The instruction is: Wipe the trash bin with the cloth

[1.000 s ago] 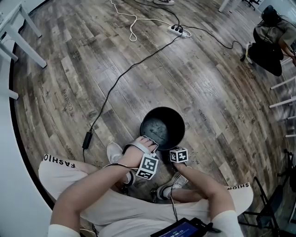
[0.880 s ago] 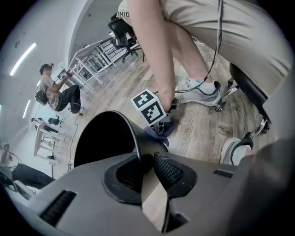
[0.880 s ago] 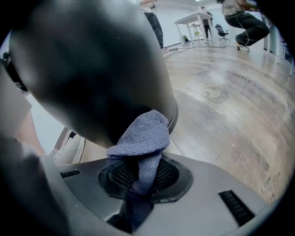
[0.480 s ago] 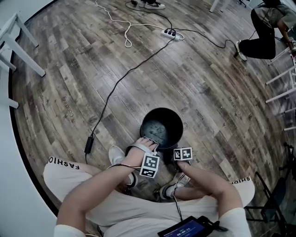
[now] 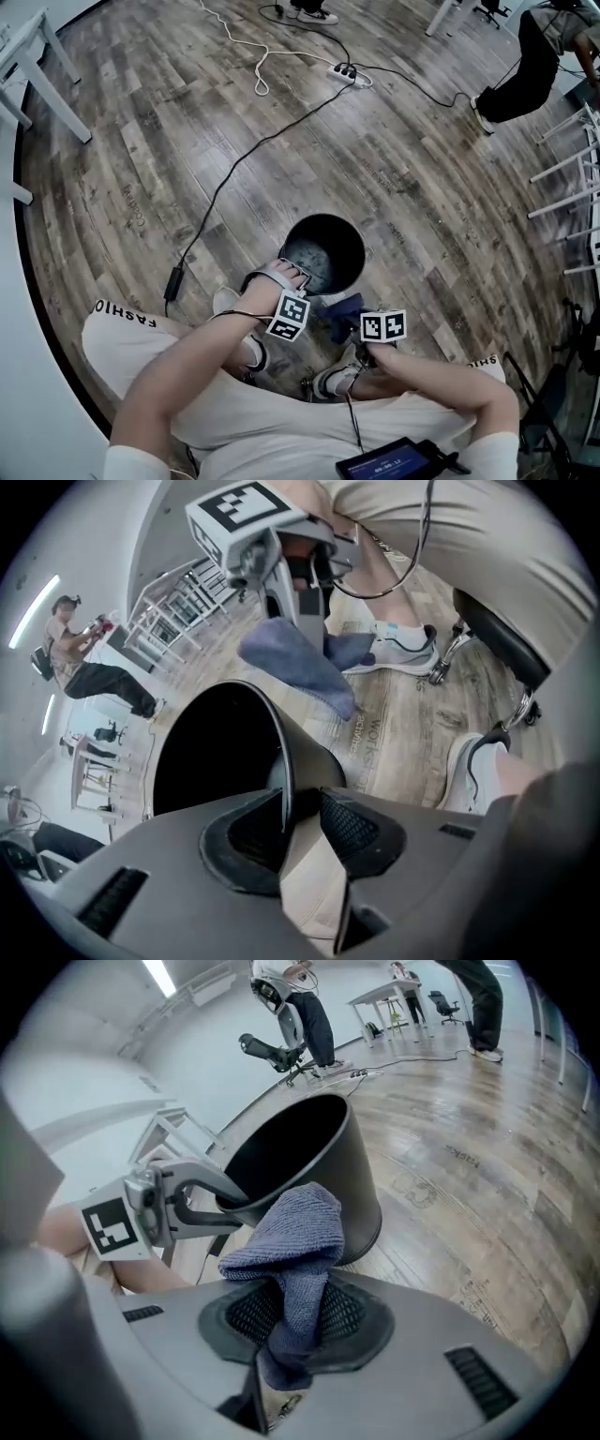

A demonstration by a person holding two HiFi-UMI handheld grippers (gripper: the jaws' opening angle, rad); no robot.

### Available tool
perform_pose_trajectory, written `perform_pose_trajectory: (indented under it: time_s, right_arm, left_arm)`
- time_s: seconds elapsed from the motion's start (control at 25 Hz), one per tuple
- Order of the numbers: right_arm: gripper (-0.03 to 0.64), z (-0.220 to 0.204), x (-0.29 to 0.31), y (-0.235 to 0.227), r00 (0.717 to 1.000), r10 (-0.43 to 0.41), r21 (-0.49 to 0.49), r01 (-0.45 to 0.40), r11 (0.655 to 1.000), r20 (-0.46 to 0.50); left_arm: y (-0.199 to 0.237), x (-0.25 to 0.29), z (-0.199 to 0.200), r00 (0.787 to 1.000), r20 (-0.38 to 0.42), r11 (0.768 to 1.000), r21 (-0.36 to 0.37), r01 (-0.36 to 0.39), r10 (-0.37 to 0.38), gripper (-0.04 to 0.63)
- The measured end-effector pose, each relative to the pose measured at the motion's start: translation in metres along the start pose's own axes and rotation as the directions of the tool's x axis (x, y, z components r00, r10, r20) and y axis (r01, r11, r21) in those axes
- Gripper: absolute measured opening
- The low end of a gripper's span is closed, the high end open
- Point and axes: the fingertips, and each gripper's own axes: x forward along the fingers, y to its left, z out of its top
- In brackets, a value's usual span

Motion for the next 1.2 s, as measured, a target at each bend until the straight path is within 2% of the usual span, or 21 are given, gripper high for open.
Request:
perform_pose_trajectory:
  time_s: [0.16,0.36,0.64,0.76,0.96,1.2]
  right_arm:
    - [0.083,0.01,-0.005,0.011,1.0,-0.006,-0.012,0.006,1.0,0.026]
    - [0.083,0.024,0.002,0.002,0.999,-0.036,-0.016,0.036,0.999,0.025]
    - [0.083,0.018,0.033,-0.032,0.997,-0.079,-0.044,0.078,0.996,-0.01]
    - [0.083,0.013,0.051,-0.047,0.998,-0.067,-0.056,0.067,0.996,-0.008]
    - [0.083,0.004,0.084,-0.075,0.998,-0.066,0.012,0.065,0.998,0.007]
    - [0.083,-0.017,0.122,-0.103,0.993,-0.119,0.04,0.118,0.992,0.013]
  left_arm:
    - [-0.009,-0.001,0.008,1.0,-0.01,1.0,-0.018,0.02,-0.02,0.124]
    - [-0.01,-0.002,0.025,1.0,0.003,1.0,-0.017,0.014,-0.014,0.103]
    - [-0.012,-0.004,0.036,0.999,0.03,0.998,-0.051,0.024,-0.023,0.08]
    - [-0.011,-0.003,0.036,0.999,0.029,0.998,-0.059,0.021,-0.019,0.08]
    - [-0.007,-0.002,0.035,1.0,0.027,0.998,-0.064,0.015,-0.013,0.08]
    - [-0.01,-0.004,0.037,0.999,0.037,0.998,-0.061,0.024,-0.022,0.08]
